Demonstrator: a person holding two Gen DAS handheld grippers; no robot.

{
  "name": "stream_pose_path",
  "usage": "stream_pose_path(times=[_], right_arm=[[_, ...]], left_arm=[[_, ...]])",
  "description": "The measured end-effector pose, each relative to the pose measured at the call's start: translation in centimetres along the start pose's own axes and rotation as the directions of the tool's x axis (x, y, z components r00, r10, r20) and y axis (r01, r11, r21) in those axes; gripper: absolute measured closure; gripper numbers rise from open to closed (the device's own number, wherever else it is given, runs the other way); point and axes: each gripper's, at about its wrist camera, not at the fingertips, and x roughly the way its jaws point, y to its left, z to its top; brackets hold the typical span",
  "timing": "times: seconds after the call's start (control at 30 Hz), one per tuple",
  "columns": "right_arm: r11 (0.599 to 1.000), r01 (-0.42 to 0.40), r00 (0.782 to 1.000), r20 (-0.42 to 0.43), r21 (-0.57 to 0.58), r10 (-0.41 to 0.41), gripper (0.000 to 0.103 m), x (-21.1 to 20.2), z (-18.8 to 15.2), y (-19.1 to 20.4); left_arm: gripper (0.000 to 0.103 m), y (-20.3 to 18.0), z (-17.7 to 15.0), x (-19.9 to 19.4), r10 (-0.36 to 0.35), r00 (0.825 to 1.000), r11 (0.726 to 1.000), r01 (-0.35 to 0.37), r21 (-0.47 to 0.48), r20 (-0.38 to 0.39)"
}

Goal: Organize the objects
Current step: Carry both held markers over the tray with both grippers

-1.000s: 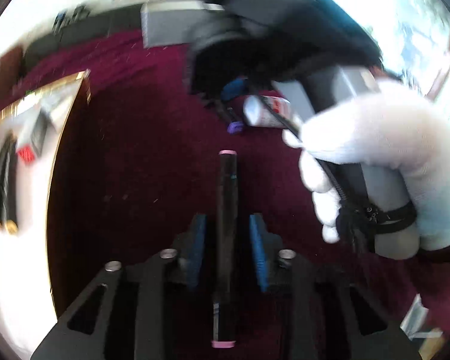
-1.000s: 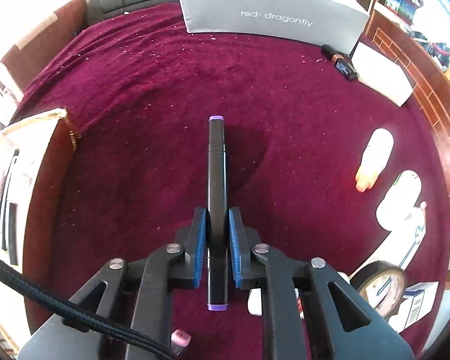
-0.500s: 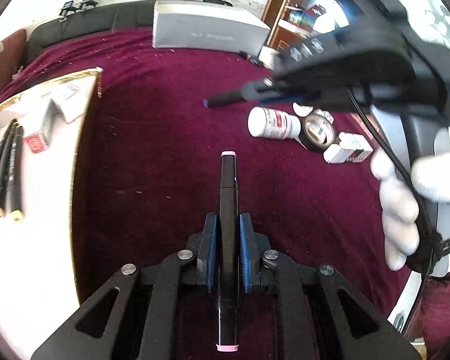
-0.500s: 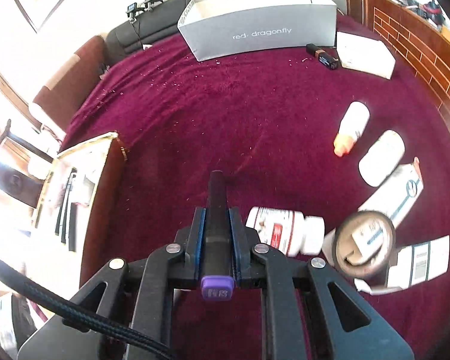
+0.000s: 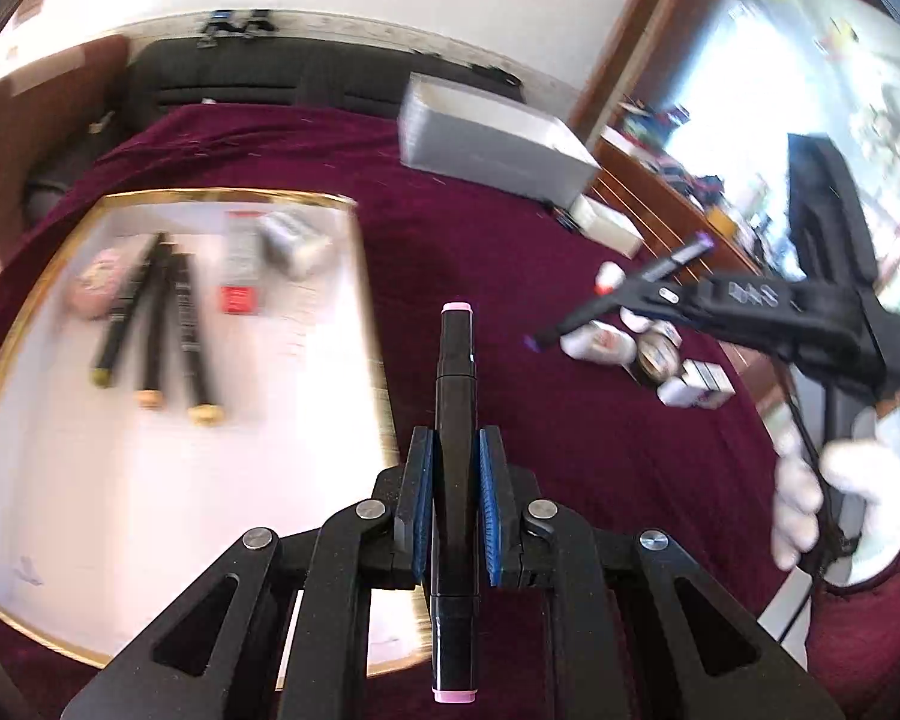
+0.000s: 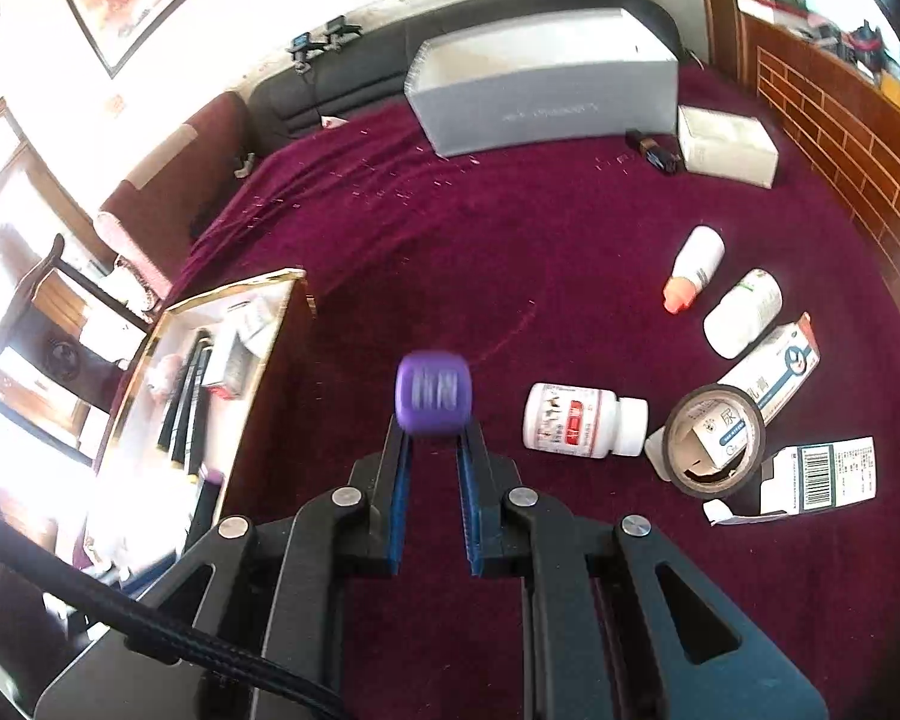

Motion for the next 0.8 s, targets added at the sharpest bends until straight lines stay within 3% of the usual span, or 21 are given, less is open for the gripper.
stream_pose_path(times=[0.23,0.5,0.8], right_arm=[[0.995,-0.041,0.999,0.023,-0.091,0.044,0.09,-1.4,-0.9,3.8],[0.972,-0.148,0.989,-0.016,-0.183,0.147,0.09,-1.7,-2.6,8.6],[0.931,-0.255,0.967,-0.085,-0.26,0.24,0.09,-2.0,-4.1,12.5]], left_arm=[[0.091,5.1,0.2,-3.6,0.093,0.993,0.992,-0.086,-0.091,0.078],[0.091,9.6,-0.2,-4.6,0.169,0.981,0.975,-0.153,-0.161,0.093],[0.091,10.8,-0.7,-4.0,0.17,0.983,0.973,-0.157,-0.171,0.07]])
